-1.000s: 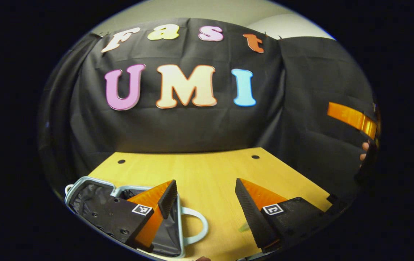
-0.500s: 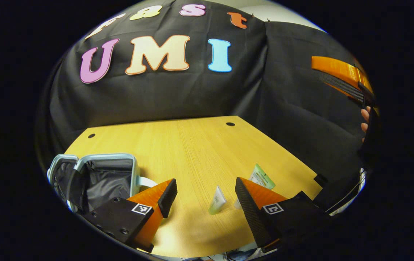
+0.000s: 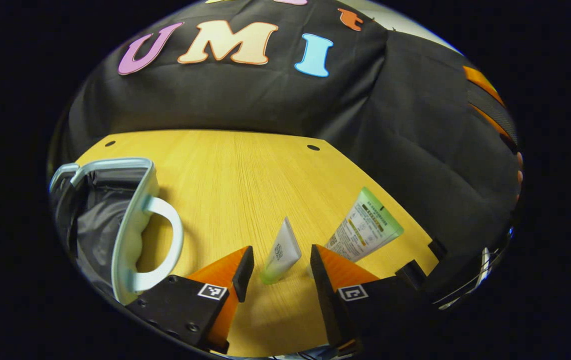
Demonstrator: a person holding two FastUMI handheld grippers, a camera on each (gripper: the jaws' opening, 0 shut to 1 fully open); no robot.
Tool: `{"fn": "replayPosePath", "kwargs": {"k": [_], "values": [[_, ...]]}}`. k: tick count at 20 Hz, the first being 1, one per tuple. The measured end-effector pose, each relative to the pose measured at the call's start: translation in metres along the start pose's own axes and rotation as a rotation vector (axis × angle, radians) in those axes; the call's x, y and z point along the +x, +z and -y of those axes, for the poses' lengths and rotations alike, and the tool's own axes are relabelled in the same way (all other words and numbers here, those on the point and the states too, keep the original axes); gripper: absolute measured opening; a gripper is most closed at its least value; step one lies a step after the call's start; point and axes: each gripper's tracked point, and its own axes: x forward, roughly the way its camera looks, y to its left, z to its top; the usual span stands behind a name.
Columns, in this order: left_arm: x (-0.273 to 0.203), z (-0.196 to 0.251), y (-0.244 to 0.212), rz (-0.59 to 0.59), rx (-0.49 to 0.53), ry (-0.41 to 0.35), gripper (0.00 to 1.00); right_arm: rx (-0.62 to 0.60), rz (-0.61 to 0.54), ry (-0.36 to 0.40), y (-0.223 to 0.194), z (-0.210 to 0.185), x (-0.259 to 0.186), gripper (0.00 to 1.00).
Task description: First open the suitcase, pack the skin care products into it, and then close the suitcase.
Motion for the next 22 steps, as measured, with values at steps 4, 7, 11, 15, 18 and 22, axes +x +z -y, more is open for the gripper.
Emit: {"fn": "replayPosePath", "kwargs": {"k": [4,7,11,15,18,22], "values": [[0.012,-0.009,-0.011,-0.037,-0.018,0.019,0.32,-0.009,-0.022,0.053,-0.013,-0.016,-0.013,0.98],[0.01,-0.006,-0.011,-0.042,-0.071,-0.018,0.16,-0.02,-0.051,0.091,-0.035,-0.028,-0.012,0.98],[-0.016,-0.012,0.007,-0.036,-0.072,0.011,0.17,-0.028,-0.131,0.173,-0.083,-0.061,-0.012,0.98],[-0.058,-0.016,0.035,-0.006,-0.016,0.044,0.14,-0.073,-0.197,0.203,-0.134,-0.08,-0.009,1.0],[-0.086,-0.021,0.05,0.018,-0.031,0.068,0.14,-0.069,-0.247,0.194,-0.169,-0.085,-0.001,0.99],[-0.118,-0.035,0.059,0.04,-0.109,0.107,0.14,-0.046,-0.351,0.173,-0.224,-0.087,0.009,0.99]]}}
